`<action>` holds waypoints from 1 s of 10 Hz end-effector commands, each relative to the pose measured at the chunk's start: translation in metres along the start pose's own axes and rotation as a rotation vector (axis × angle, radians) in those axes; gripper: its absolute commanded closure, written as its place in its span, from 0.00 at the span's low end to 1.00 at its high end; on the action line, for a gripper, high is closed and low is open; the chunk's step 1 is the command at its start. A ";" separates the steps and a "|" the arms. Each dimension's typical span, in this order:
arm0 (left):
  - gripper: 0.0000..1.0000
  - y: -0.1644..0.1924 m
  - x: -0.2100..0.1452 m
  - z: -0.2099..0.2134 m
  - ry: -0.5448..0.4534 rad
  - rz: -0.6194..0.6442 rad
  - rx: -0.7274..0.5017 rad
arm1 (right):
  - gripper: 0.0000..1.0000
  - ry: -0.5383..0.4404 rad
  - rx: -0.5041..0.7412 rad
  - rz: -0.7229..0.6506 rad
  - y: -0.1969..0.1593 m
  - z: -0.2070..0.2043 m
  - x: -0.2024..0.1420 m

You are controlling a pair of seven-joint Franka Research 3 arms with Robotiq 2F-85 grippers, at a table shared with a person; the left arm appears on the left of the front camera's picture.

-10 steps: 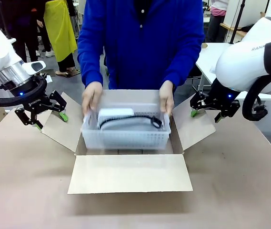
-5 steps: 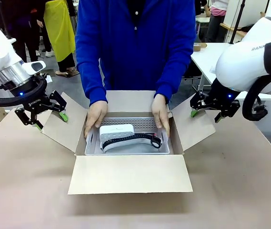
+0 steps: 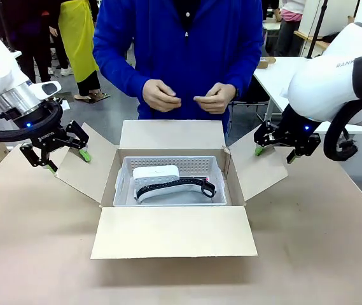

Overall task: Pack the gift set into the box.
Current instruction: Lift both hands away from the flaps of the Package Box.

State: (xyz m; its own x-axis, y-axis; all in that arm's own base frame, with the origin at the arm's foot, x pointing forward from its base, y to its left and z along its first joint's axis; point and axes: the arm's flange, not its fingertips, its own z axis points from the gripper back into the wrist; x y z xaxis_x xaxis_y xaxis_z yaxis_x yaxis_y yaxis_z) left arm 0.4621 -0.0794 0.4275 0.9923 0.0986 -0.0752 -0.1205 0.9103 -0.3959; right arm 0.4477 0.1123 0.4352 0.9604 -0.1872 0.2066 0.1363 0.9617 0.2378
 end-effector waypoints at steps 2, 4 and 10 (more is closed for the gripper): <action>0.00 0.000 -0.001 0.001 -0.004 0.003 0.021 | 0.00 -0.001 -0.019 -0.016 0.001 0.004 0.001; 0.00 0.044 -0.009 0.055 0.099 -0.056 -0.275 | 0.00 0.008 0.229 -0.073 -0.049 0.047 0.000; 0.00 0.222 0.006 0.059 0.142 0.220 -1.328 | 0.00 0.056 0.755 -0.174 -0.209 0.100 -0.045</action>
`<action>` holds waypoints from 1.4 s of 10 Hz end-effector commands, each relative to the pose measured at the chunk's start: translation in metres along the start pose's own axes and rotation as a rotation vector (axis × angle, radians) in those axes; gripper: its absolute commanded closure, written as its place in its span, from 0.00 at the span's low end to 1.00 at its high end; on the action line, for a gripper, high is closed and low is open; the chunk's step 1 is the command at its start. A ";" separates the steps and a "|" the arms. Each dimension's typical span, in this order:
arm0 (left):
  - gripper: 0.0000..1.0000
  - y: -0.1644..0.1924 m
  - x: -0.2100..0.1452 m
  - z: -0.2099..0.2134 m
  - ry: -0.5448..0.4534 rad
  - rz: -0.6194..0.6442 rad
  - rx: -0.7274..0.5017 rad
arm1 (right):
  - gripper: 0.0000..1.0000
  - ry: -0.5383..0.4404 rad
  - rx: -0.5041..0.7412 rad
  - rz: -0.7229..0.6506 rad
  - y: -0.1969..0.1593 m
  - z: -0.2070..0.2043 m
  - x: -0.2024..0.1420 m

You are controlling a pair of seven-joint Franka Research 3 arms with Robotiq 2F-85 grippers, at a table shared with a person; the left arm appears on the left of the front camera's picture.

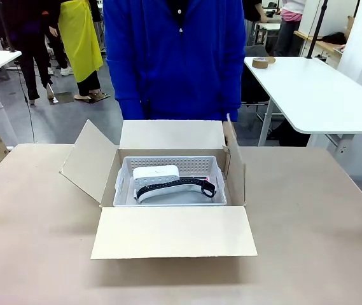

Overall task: Pack the gift set into the box.
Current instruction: Lift both hands away from the flaps of the Package Box, then press and hold the closed box until the human finishes sealing it.

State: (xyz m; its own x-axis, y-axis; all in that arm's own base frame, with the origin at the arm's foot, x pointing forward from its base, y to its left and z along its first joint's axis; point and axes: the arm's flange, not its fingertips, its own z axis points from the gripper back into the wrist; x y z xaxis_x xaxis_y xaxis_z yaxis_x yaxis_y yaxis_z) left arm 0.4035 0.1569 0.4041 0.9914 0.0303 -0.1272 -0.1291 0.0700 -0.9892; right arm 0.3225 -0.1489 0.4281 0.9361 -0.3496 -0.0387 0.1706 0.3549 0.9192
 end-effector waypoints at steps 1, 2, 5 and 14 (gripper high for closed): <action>0.00 -0.032 -0.014 -0.008 0.018 -0.083 0.146 | 0.00 0.006 -0.150 0.118 0.062 -0.034 0.008; 0.00 -0.032 -0.014 -0.008 0.018 -0.083 0.146 | 0.00 0.006 -0.150 0.118 0.062 -0.034 0.008; 0.00 -0.032 -0.014 -0.008 0.018 -0.083 0.146 | 0.00 0.006 -0.150 0.118 0.062 -0.034 0.008; 0.00 -0.032 -0.014 -0.008 0.018 -0.083 0.146 | 0.00 0.006 -0.150 0.118 0.062 -0.034 0.008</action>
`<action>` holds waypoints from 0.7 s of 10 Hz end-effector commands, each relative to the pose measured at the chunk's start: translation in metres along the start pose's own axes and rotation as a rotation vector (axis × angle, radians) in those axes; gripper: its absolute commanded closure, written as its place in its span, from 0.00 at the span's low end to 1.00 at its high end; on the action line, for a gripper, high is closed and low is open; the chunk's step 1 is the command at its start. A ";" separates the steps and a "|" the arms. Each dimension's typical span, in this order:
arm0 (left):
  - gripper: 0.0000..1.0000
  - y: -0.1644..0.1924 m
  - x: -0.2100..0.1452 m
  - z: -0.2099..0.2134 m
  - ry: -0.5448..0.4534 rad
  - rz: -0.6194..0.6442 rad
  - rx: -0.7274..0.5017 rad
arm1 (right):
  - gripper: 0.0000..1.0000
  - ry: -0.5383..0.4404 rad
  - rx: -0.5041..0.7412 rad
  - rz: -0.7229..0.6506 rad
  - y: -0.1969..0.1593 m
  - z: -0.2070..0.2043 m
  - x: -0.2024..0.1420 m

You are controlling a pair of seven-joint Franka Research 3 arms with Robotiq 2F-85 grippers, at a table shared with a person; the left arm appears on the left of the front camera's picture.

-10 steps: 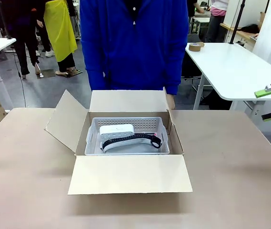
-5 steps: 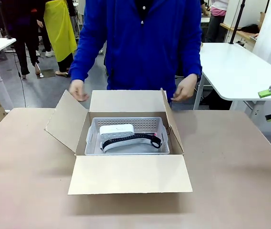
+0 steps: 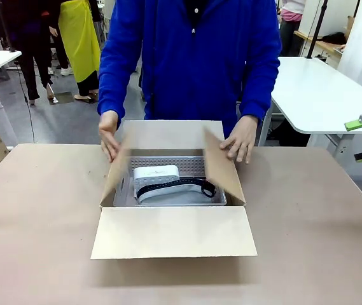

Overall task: Pack the gift set into the box.
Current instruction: Press and hold the closed box until the human finishes sealing it.

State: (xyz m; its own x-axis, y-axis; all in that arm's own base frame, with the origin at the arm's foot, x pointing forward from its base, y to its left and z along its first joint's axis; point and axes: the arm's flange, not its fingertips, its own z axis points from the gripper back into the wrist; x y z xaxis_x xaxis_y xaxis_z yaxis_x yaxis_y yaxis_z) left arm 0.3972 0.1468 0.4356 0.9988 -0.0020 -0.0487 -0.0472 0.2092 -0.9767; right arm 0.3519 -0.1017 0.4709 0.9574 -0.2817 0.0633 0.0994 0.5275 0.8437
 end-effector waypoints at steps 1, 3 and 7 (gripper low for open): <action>0.00 -0.001 -0.003 0.000 -0.003 0.000 0.006 | 0.00 -0.010 0.009 -0.006 0.001 -0.001 -0.001; 0.00 -0.001 -0.003 0.000 -0.003 0.000 0.006 | 0.00 -0.010 0.009 -0.006 0.001 -0.001 -0.001; 0.00 -0.001 -0.003 0.000 -0.003 0.000 0.006 | 0.00 -0.010 0.009 -0.006 0.001 -0.001 -0.001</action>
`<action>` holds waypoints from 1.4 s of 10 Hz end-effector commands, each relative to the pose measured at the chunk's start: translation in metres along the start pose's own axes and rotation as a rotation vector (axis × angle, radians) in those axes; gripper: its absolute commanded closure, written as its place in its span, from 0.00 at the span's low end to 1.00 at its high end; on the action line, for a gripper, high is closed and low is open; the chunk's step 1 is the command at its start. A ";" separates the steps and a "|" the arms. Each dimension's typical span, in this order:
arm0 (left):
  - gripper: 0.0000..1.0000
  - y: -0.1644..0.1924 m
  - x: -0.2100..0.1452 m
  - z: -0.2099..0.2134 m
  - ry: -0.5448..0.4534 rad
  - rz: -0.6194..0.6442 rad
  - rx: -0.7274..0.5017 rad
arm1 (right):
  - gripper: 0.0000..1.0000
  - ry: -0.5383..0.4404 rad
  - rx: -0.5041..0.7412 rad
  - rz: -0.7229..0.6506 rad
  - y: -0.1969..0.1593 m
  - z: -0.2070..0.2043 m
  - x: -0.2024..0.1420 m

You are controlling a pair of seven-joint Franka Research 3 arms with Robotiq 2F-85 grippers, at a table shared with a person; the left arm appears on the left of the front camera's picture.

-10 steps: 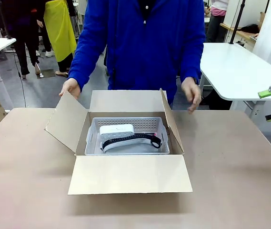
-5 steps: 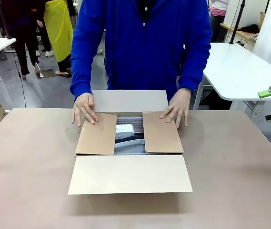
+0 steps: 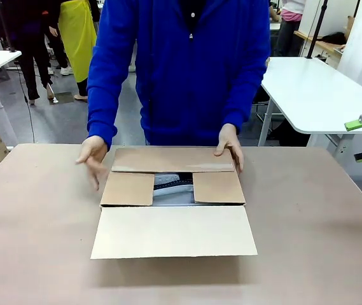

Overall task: Pack the gift set into the box.
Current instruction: Press and hold the closed box until the human finishes sealing it.

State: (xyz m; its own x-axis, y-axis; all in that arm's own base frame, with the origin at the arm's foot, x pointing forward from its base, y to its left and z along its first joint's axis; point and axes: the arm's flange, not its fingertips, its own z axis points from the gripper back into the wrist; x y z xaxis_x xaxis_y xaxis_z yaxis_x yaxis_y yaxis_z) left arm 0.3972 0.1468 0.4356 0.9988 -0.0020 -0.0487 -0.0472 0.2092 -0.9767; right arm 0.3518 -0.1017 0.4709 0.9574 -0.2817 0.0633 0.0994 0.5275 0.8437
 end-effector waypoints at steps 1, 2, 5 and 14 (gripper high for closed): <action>0.00 -0.001 -0.003 0.000 -0.003 0.000 0.006 | 0.00 -0.010 0.009 -0.006 0.001 -0.001 -0.001; 0.00 -0.001 -0.003 0.000 -0.003 0.000 0.006 | 0.00 -0.010 0.009 -0.006 0.001 -0.001 -0.001; 0.00 -0.001 -0.003 0.000 -0.003 0.000 0.006 | 0.00 -0.010 0.009 -0.006 0.001 -0.001 -0.001; 0.00 -0.001 -0.003 0.000 -0.003 0.000 0.006 | 0.00 -0.010 0.009 -0.006 0.001 -0.001 -0.001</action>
State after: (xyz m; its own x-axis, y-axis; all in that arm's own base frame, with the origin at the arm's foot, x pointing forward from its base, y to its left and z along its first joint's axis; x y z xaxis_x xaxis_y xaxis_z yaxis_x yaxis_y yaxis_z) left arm 0.3972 0.1468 0.4356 0.9988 -0.0020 -0.0487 -0.0472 0.2092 -0.9767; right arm 0.3518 -0.1017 0.4709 0.9574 -0.2816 0.0633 0.0994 0.5275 0.8437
